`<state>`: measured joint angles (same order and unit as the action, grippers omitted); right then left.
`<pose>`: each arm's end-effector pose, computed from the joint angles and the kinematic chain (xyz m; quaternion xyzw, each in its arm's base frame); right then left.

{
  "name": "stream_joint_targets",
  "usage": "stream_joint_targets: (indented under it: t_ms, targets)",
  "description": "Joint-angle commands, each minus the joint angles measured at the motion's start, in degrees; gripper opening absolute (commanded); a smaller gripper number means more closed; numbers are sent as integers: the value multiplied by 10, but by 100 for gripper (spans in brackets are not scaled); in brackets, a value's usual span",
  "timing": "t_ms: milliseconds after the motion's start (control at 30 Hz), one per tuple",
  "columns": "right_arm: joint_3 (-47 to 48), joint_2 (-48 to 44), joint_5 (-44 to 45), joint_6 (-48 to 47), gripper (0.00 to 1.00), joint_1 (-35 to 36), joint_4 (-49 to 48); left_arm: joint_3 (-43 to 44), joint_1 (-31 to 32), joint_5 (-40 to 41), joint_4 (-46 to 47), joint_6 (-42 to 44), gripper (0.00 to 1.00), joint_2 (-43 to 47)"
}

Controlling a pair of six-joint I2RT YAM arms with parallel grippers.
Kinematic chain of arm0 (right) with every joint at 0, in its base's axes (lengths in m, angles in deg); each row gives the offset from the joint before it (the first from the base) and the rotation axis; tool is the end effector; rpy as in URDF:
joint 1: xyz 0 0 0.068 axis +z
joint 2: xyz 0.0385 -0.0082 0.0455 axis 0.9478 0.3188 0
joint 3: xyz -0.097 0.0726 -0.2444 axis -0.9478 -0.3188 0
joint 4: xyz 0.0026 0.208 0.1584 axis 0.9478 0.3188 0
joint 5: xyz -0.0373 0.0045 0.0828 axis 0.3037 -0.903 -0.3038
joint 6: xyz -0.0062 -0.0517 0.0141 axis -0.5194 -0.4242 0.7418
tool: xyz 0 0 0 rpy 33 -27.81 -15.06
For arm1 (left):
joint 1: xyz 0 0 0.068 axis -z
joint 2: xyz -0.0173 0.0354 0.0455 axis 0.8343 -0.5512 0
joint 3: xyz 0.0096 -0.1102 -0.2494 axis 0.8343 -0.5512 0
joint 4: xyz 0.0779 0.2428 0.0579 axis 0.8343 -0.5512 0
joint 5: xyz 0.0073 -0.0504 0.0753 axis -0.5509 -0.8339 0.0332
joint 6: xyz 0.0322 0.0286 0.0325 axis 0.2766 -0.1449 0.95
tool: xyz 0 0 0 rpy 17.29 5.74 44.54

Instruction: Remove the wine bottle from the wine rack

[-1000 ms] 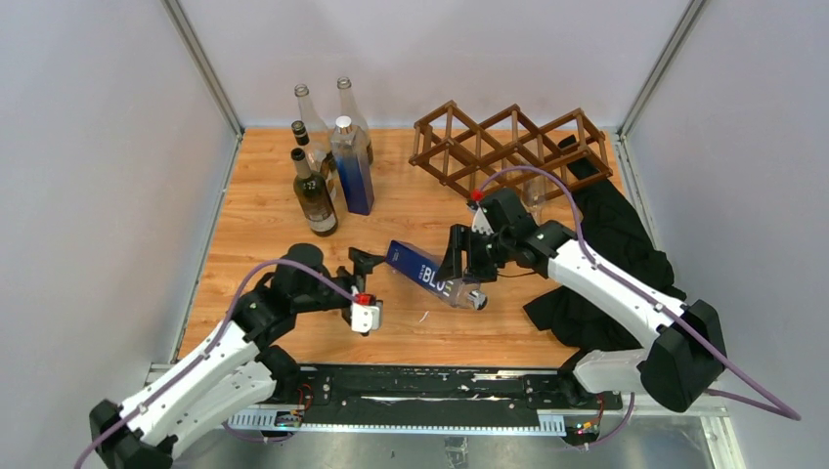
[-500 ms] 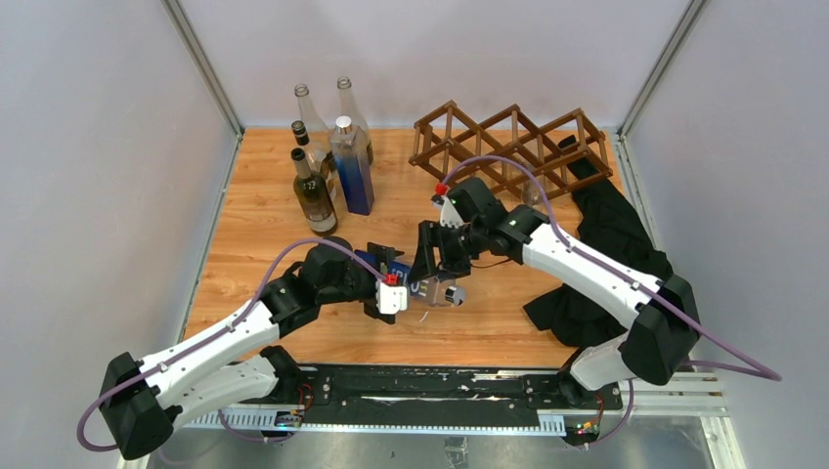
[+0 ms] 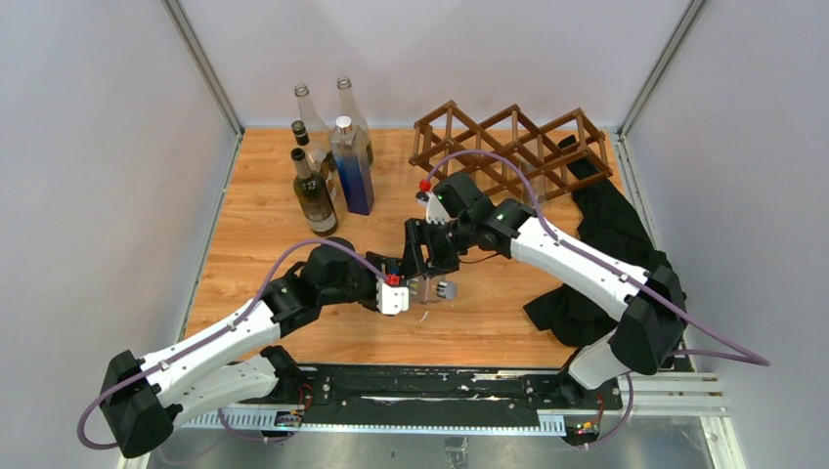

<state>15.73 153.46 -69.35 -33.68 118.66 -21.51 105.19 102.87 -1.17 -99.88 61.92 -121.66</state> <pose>0.2090 0.2526 0.3190 -0.1792 0.8756 0.4331 0.1166 0.1296 -0.1526 0.2531 0.6848 0.5044 -0.1303 0.5095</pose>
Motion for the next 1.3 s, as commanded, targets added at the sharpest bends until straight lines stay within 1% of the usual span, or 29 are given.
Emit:
stream_joint_targets:
  t_ms: [0, 33, 67, 100, 133, 167, 233, 333, 533, 633, 733, 867, 967, 1167, 1267]
  targets:
    - [37, -28, -67, 0, 48, 10, -50, 16, 3, 11, -6, 3, 45, 6]
    - [32, -34, -68, 0, 54, 7, -50, 17, 3, 13, -3, 1, 30, 8]
    - [27, -38, -69, 2, 58, 4, -51, 17, 3, 17, 1, -2, 21, 11]
    - [20, -44, -71, 4, 62, 0, -52, 17, 3, 21, 8, -7, 15, 14]
    - [13, -51, -73, 6, 67, -5, -53, 17, 3, 27, 18, -13, 4, 16]
    - [8, -58, -74, 7, 71, -11, -53, 17, 3, 32, 22, -17, 0, 20]
    - [-1, -76, -74, 7, 79, -23, -53, 18, 3, 41, 29, -24, 0, 25]
    - [-9, -99, -83, 9, 87, -52, -53, 25, 3, 50, 34, -41, 0, 32]
    - [-29, -148, -93, -3, 93, -106, -55, 53, 3, 53, 44, -103, 0, 55]
    - [-40, -178, -83, -22, 94, -127, -58, 83, -1, 64, 33, -161, 0, 56]
    - [-55, -208, -55, -45, 95, -133, -73, 108, -29, 54, 29, -232, 0, 52]
    - [-106, -246, -34, -43, 97, -132, -135, 141, -97, 12, 23, -343, 0, 25]
    - [-138, -259, -20, -34, 98, -122, -190, 150, -134, -11, 26, -397, 0, 7]
    - [-110, -229, 69, -82, 98, -52, -206, 150, -148, -43, 27, -444, 0, -1]
    - [-102, -213, 115, -110, 98, -16, -243, 150, -149, -69, 23, -456, 0, 1]
